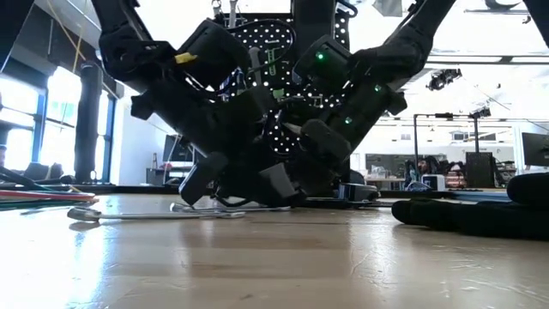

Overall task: Hang tools onto peg board
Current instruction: Put the gray hex key set into the black bin on the peg board

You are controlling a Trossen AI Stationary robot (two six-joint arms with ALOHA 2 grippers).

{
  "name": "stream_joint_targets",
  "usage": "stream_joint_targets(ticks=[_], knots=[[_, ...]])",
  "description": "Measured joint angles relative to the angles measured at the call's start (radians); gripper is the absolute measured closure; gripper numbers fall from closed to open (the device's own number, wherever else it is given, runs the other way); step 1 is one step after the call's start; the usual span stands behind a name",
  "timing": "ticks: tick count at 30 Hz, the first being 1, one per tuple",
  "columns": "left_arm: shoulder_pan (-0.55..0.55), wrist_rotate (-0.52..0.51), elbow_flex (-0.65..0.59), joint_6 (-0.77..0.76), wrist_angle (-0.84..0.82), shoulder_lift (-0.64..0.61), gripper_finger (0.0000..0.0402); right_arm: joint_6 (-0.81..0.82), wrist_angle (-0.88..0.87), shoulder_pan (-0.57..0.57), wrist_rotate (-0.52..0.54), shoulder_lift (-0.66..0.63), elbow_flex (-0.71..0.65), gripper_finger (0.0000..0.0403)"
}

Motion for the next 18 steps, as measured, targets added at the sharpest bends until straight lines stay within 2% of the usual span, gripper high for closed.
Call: stream_joint_targets(ticks=[3,9,18], knots=[[0.001,0.000,0.012,-0.003,-0.002,0.002,0.0257,-0.001,-0.006,0.004,0.004,0.000,0.000,0.0320],[-0.003,-0.025,0.013,0.012,-0.021,0.002,0.0329,-0.008,-0.027,0.005,0.005,0.000,0.000,0.0320],[-0.033,-0.098,0.010,0.022,-0.070,-0.073,0.0347,0.030,-0.105,0.006,0.026,-0.037,0.004,0.0320]])
